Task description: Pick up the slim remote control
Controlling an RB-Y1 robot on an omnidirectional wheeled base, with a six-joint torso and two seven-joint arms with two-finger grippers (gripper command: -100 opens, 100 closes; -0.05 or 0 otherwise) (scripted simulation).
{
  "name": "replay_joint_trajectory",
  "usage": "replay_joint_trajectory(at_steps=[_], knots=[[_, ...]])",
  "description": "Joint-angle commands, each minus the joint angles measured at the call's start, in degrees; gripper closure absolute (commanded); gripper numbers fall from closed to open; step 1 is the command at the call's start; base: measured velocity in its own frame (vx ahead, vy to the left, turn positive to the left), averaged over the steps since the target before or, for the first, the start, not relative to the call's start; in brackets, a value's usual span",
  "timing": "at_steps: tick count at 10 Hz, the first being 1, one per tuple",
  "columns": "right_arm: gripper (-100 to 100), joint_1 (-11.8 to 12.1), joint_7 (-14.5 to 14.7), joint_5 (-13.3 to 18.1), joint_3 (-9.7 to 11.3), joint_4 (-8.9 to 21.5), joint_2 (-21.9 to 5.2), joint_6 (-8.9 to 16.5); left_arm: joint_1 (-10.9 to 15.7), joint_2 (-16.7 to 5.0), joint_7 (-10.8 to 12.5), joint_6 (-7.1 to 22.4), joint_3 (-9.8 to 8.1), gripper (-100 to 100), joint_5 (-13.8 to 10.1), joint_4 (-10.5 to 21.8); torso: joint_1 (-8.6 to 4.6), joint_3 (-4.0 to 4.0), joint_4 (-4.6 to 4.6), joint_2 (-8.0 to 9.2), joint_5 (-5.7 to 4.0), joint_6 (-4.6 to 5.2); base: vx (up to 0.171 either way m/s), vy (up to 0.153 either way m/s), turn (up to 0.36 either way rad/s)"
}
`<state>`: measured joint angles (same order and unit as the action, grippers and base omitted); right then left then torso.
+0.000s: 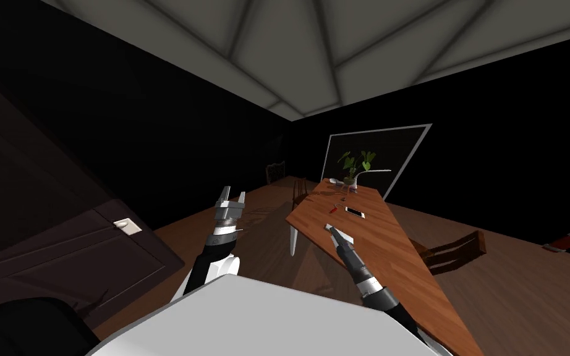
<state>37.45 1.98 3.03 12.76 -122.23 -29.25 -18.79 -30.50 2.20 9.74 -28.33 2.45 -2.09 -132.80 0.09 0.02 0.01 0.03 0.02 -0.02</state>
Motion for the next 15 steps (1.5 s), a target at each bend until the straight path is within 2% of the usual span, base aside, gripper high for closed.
replay_joint_trajectory(at_steps=[1,2,3,4,5,6,7,8,9,10,11,12,13,14,15], knots=[[-100,0.37,0.8,0.05,0.76,0.8,-2.17,0.33,0.0,0.0,0.0,0.0,0.0,0,0.0,0.0,0.0,0.0,0.0,0.0,0.0,0.0,-0.001,0.024,0.099],[-100,1.03,2.13,0.01,2.18,2.8,-4.24,0.62,-0.01,0.0,0.0,0.0,-0.01,0,0.0,0.0,-0.03,0.0,0.0,-0.01,0.0,0.04,0.0,0.033,0.204],[-100,1.03,2.13,0.01,2.18,2.8,-5.32,0.62,0.0,0.0,0.0,0.0,0.0,0,0.0,0.0,-0.01,-0.01,0.0,-0.01,0.0,0.01,0.002,0.025,0.124],[-100,1.67,3.54,-0.06,3.67,4.89,-7.21,0.92,-0.01,0.0,0.0,0.0,-0.01,0,0.0,0.0,-0.04,-0.01,0.0,-0.02,0.0,0.03,0.003,0.033,0.244],[-100,1.67,3.54,-0.06,3.67,4.89,-8.44,0.92,0.0,0.0,0.0,0.0,0.0,0,0.0,0.0,-0.01,-0.01,-0.01,-0.03,0.0,0.01,0.005,0.023,0.117],[-100,2.27,5.0,-0.17,5.22,7.06,-10.17,1.23,-0.01,0.0,0.0,0.0,-0.01,0,0.0,0.0,-0.05,-0.02,0.0,-0.03,0.0,0.04,0.011,0.029,0.204],[-100,2.27,5.0,-0.17,5.22,7.06,-11.5,1.23,0.0,0.0,0.0,0.0,0.0,0,0.0,0.0,-0.04,-0.03,-0.01,-0.05,-0.01,0.01,0.011,0.019,0.134],[-100,2.84,6.52,-0.31,6.82,9.3,-13.27,1.54,-0.01,0.0,0.0,0.0,-0.01,0,0.0,0.0,-0.06,-0.03,-0.01,-0.06,0.0,0.04,0.019,0.026,0.263],[-100,2.84,6.52,-0.31,6.82,9.3,-14.51,1.54,0.0,0.0,0.0,0.0,0.0,0,0.0,0.0,-0.05,-0.05,-0.01,-0.08,-0.01,0.01,0.017,0.017,0.138],[-100,3.37,8.08,-0.5,8.46,11.6,-16.69,1.86,-0.01,0.0,0.0,0.0,-0.01,0,0.0,0.0,-0.08,-0.04,-0.01,-0.07,-0.01,0.05,0.014,0.023,0.231],[-100,3.37,8.08,-0.5,8.46,11.6,-17.47,1.86,-0.01,0.0,0.0,0.0,0.0,0,0.0,0.0,-0.06,-0.05,-0.01,-0.09,-0.02,0.0,0.018,0.015,0.128],[-100,3.87,9.68,-0.71,10.12,13.94,-19.41,2.19,-0.01,0.0,0.0,0.0,-0.01,0,0.0,0.0,-0.08,-0.04,-0.01,-0.07,-0.01,0.07,0.019,0.015,0.219],[-100,3.87,9.68,-0.71,10.12,13.94,-20.36,2.19,-0.01,0.0,0.0,0.0,-0.01,0,0.0,0.0,-0.09,-0.04,-0.01,-0.07,-0.01,0.02,0.019,0.008,0.191],[-100,4.32,11.31,-0.96,11.81,16.32,-22.59,2.52,-0.01,-0.01,0.0,0.0,-0.01,0,0.0,0.0,-0.1,-0.05,-0.01,-0.08,-0.01,0.04,0.036,0.011,0.352],[-100,4.32,11.31,-0.96,11.81,16.32,-23.19,2.52,-0.01,-0.01,0.0,0.0,-0.01,0,0.0,0.0,-0.09,-0.07,-0.02,-0.13,-0.01,0.01,0.033,0.002,0.108]])
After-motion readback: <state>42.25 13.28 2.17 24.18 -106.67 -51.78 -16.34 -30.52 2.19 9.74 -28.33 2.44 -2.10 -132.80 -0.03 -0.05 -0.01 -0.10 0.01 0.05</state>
